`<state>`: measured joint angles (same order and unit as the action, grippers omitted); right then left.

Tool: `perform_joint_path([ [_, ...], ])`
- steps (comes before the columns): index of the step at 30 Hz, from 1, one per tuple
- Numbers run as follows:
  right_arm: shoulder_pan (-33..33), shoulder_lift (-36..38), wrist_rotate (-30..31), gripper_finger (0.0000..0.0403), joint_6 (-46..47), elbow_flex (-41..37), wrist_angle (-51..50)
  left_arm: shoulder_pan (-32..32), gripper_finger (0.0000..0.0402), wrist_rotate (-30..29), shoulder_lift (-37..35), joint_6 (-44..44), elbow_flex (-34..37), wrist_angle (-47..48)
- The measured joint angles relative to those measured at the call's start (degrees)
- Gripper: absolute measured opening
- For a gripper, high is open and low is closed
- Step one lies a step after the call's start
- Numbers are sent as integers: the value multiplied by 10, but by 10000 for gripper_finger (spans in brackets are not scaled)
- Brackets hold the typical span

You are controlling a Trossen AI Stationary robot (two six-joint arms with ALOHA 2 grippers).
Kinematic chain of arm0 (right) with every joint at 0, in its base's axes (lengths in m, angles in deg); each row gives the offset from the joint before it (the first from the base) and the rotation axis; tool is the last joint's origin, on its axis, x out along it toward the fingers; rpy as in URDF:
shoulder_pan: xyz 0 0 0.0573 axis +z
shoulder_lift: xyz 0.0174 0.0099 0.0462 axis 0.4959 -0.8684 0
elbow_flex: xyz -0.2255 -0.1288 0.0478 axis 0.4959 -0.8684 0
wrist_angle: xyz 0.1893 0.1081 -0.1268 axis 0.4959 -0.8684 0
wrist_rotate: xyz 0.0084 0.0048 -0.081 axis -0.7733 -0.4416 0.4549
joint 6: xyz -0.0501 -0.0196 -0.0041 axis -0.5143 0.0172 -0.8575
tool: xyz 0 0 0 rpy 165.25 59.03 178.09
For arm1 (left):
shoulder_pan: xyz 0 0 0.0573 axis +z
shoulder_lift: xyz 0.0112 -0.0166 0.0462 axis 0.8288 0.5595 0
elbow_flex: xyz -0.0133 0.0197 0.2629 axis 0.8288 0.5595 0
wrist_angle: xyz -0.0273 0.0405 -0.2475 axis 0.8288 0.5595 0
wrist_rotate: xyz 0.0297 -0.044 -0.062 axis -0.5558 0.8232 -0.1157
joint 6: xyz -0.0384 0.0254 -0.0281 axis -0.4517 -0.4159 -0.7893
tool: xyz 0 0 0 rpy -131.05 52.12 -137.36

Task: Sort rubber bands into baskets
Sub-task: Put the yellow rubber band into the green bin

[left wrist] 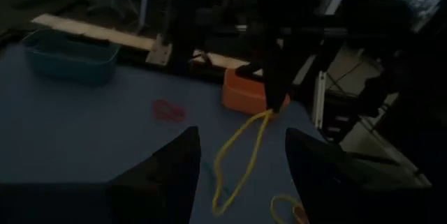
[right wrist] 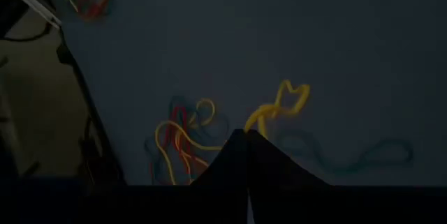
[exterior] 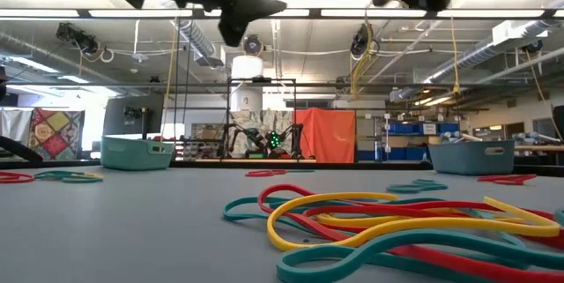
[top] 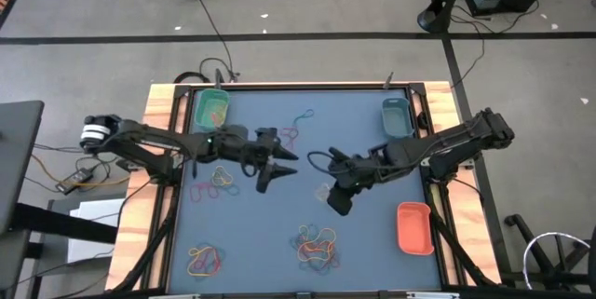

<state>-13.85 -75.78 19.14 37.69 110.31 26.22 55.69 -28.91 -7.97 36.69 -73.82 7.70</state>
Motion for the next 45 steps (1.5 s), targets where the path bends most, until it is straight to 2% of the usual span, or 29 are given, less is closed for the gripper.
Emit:
perform_joint_path([
  [6,-13,0,5,2,-28,30,2,-14,213,0,63,0,0,-142],
  [10,-26,0,5,2,-39,43,3,-18,213,5,96,0,0,-191],
  [19,-41,0,3,2,-62,56,21,-18,213,16,118,1,0,-206],
  [25,-44,0,0,2,-105,56,49,-23,214,17,147,56,-1,-262],
  [33,-48,0,-9,2,-130,56,67,-26,212,27,189,58,-41,-261],
  [36,-47,1,-1,2,-131,56,74,-28,186,28,205,51,-60,-259],
  [39,-47,1,0,2,-131,56,76,-28,124,28,210,30,-72,-257],
  [42,-47,1,2,2,-131,56,75,-28,38,34,210,17,-73,-260],
  [43,-47,1,2,3,-129,56,75,-25,20,45,210,13,-73,-260],
  [45,-47,1,1,9,-117,56,75,-23,11,52,210,-6,-73,-259],
])
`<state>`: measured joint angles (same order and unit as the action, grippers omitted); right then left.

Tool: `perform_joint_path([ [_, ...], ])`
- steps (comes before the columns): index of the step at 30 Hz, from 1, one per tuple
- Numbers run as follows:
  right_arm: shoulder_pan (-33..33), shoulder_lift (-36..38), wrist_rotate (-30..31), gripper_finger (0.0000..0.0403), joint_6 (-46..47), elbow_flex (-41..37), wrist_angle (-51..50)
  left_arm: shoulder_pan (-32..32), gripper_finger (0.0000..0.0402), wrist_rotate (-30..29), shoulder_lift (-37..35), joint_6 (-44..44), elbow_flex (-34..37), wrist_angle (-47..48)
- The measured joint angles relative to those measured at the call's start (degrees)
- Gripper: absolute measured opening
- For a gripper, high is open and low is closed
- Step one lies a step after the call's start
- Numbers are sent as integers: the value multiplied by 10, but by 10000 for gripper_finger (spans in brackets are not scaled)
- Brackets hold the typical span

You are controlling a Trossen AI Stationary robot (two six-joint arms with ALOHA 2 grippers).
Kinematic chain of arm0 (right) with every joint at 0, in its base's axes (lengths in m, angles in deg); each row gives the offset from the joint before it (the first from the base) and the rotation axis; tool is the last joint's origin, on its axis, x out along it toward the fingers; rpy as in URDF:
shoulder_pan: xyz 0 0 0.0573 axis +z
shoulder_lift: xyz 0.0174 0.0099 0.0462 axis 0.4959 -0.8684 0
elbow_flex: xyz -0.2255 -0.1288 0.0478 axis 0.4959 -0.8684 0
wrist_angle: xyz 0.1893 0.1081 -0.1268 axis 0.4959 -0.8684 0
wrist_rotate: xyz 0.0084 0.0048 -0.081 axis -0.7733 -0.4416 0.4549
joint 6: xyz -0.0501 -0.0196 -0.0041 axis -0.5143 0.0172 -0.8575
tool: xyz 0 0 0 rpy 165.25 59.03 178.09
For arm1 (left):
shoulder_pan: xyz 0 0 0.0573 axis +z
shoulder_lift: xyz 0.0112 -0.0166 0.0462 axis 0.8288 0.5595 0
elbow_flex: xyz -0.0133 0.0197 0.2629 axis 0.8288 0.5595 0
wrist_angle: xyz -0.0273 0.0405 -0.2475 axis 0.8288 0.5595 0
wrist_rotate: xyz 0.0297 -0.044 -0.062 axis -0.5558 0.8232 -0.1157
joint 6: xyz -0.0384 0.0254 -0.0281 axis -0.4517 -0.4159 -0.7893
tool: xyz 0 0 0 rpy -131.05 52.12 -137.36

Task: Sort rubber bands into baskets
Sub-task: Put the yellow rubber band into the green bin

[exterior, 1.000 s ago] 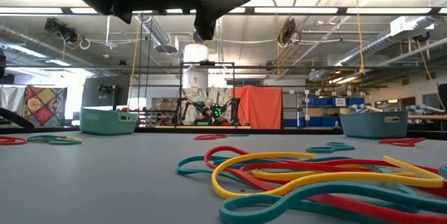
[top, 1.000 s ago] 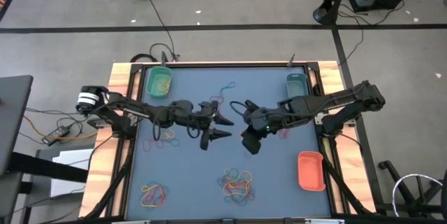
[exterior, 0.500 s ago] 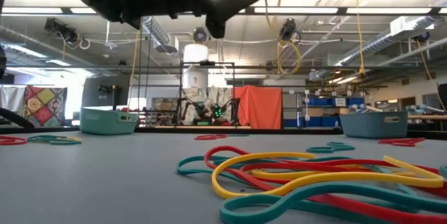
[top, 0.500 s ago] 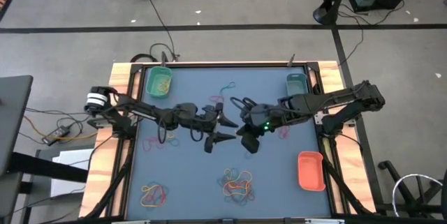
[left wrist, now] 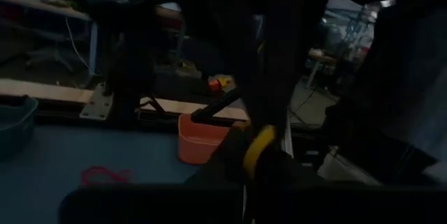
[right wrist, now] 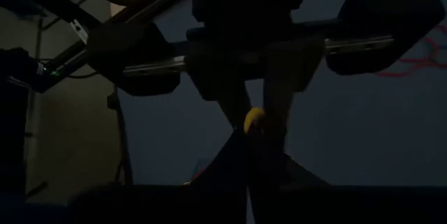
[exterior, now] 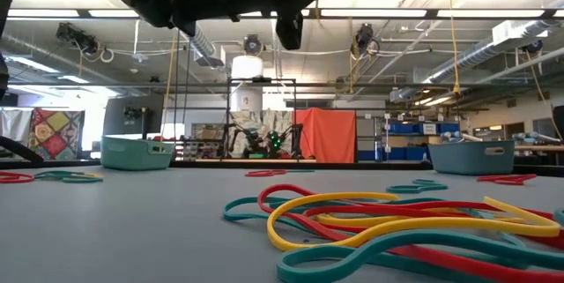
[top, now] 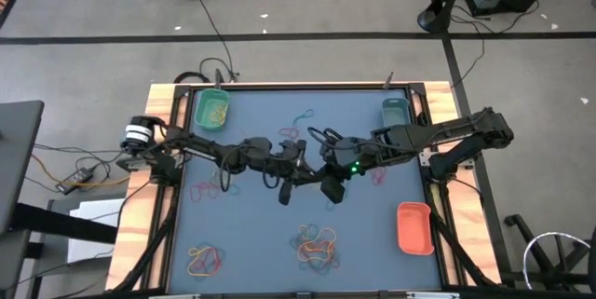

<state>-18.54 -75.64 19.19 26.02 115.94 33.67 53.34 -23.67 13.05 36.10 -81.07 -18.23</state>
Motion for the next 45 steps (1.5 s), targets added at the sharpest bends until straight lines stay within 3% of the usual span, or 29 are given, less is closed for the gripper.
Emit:
perform_joint_path([
  [7,2,0,19,68,18,0,1,7,4,-9,-14,-27,0,57],
  [17,5,11,46,139,25,0,-10,72,4,-47,-140,-34,1,300],
  [24,5,11,79,152,23,0,-38,146,3,-70,-234,-22,1,473],
  [35,5,10,100,153,23,-1,-43,281,6,-254,-364,36,1,715],
  [45,5,9,101,153,44,-22,-40,383,7,-409,-395,-5,1,881],
])
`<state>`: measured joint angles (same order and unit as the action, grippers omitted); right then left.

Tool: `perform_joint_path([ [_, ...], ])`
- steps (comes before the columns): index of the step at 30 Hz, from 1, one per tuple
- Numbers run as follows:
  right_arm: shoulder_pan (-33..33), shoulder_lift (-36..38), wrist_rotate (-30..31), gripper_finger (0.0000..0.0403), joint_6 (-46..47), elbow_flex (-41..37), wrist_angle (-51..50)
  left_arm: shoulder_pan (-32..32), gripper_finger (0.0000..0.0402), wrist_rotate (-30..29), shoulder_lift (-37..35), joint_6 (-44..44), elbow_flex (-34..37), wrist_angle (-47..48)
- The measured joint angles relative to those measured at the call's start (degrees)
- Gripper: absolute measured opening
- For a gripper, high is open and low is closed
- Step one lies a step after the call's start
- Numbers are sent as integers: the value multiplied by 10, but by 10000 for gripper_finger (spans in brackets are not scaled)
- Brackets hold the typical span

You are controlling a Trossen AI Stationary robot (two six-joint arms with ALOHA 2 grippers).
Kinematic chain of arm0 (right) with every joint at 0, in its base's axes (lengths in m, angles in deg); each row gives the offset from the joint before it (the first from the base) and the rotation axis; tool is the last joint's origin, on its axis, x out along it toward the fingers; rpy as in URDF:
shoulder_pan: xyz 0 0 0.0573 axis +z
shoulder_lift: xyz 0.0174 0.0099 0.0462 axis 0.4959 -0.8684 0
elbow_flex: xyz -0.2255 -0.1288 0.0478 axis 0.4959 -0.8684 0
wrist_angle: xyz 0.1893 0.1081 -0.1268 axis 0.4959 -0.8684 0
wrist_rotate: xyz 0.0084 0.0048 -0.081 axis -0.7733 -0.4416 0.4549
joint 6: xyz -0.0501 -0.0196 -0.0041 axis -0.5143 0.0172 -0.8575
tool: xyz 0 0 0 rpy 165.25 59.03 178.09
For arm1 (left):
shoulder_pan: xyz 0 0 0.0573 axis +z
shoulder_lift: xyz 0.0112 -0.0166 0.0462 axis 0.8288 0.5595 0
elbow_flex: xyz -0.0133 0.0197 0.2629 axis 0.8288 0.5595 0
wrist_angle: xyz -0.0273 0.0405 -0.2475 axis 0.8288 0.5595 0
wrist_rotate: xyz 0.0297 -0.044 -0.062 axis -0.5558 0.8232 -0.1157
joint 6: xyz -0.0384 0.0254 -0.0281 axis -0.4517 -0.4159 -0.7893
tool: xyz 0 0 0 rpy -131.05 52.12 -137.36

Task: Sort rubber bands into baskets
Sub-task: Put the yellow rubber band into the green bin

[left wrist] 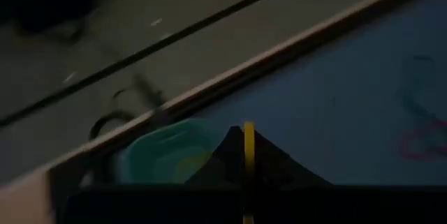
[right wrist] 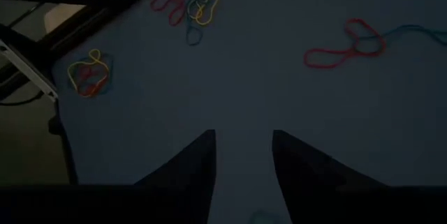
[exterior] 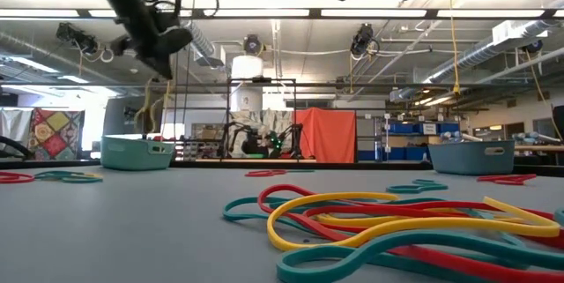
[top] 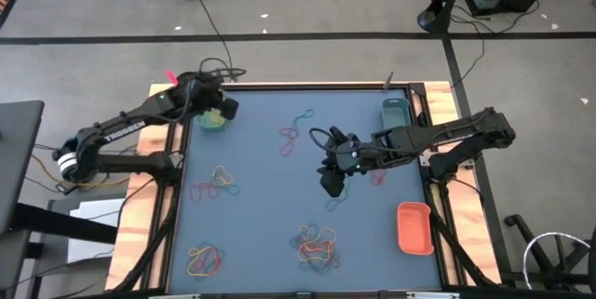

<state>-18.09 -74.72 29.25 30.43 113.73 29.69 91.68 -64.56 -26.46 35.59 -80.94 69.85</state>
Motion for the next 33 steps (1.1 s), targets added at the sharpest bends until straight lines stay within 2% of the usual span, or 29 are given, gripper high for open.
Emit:
perform_joint_path([
  [5,0,0,3,153,11,-1,1,55,7,-27,1,-63,20,5],
  [13,2,0,4,153,27,-1,1,109,7,-24,1,-80,73,-12],
  [20,2,0,3,153,49,-1,1,131,14,39,7,-100,95,-16],
  [23,2,0,3,153,58,-1,1,135,39,39,23,-108,96,-10],
  [28,1,-10,-10,153,45,-1,1,136,104,46,56,-109,96,-11],
  [31,-1,-32,-27,153,44,-2,7,136,132,49,65,-80,95,-11],
  [33,-4,-56,-36,153,38,-2,14,136,140,85,64,-76,84,6],
])
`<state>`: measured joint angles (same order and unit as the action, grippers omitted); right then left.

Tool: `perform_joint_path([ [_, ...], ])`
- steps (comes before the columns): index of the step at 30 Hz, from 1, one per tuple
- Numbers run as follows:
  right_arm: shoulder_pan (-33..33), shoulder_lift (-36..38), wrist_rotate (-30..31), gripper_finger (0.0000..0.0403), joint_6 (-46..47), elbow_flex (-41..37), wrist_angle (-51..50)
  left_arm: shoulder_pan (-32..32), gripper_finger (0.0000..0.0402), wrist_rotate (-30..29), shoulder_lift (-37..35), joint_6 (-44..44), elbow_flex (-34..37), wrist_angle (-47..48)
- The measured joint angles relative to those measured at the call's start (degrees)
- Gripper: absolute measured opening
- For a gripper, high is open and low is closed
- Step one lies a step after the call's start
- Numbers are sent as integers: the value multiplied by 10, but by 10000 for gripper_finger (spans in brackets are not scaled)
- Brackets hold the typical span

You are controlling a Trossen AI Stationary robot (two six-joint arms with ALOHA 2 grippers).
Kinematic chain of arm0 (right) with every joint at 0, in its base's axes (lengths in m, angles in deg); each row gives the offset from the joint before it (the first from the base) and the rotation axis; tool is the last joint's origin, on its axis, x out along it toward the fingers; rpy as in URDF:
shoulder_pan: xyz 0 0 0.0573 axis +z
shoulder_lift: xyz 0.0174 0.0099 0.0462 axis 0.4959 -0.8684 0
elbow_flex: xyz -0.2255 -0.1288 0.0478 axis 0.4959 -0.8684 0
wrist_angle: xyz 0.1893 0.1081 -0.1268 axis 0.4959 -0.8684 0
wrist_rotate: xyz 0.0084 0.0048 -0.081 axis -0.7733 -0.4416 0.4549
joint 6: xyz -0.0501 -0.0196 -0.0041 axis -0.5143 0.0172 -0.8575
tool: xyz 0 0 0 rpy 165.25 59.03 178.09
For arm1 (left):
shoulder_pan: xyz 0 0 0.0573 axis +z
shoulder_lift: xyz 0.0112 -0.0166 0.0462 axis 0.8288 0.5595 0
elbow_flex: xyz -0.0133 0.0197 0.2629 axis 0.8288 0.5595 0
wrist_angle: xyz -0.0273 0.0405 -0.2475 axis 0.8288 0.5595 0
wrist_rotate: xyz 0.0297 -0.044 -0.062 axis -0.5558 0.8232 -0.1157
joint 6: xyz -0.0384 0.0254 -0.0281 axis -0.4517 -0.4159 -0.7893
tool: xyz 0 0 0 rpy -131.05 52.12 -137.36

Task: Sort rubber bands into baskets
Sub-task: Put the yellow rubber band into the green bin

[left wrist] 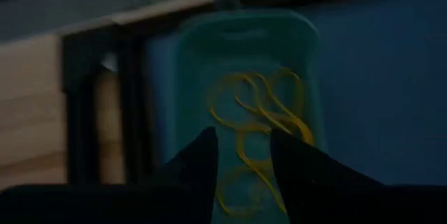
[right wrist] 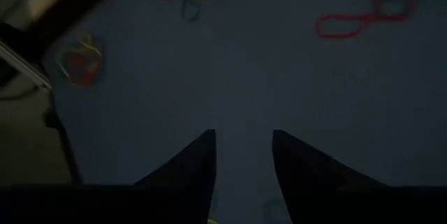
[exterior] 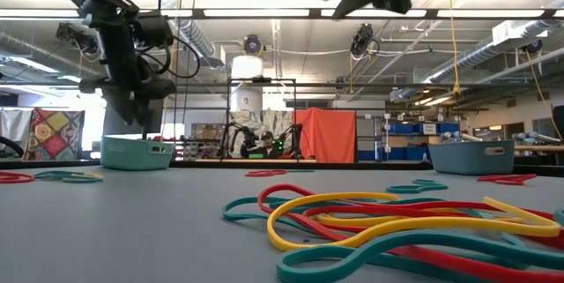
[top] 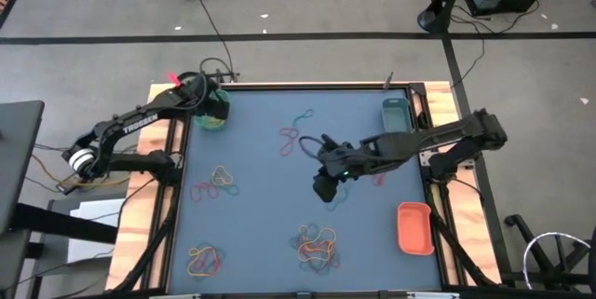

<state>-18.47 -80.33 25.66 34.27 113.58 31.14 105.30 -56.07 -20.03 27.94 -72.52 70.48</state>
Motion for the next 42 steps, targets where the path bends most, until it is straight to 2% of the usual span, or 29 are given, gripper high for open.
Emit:
perform_joint_path([
  [4,-13,-59,-17,153,-40,0,50,5,142,128,-14,-22,-57,40],
  [8,-34,-118,-96,153,-91,0,143,-6,142,199,-55,6,-112,81],
  [11,-48,-153,-141,153,-99,0,190,-28,142,206,-111,29,-129,97],
  [13,-55,-171,-151,153,-106,0,215,-44,141,213,-153,29,-132,103],
  [17,-67,-192,-154,153,-110,2,245,-85,133,250,-222,14,-118,139],
  [23,-83,-198,-141,153,-112,2,269,-163,121,258,-265,10,-80,179],
  [30,-87,-181,-143,153,-122,2,237,-267,104,335,-247,79,-30,157],
  [34,-80,-161,-130,153,-139,2,169,-326,102,331,-211,123,-9,140],
  [39,-62,-134,-76,153,-163,2,67,-385,102,298,-152,179,19,116],
  [42,-50,-121,-44,153,-165,2,26,-401,102,285,-107,181,24,109],
])
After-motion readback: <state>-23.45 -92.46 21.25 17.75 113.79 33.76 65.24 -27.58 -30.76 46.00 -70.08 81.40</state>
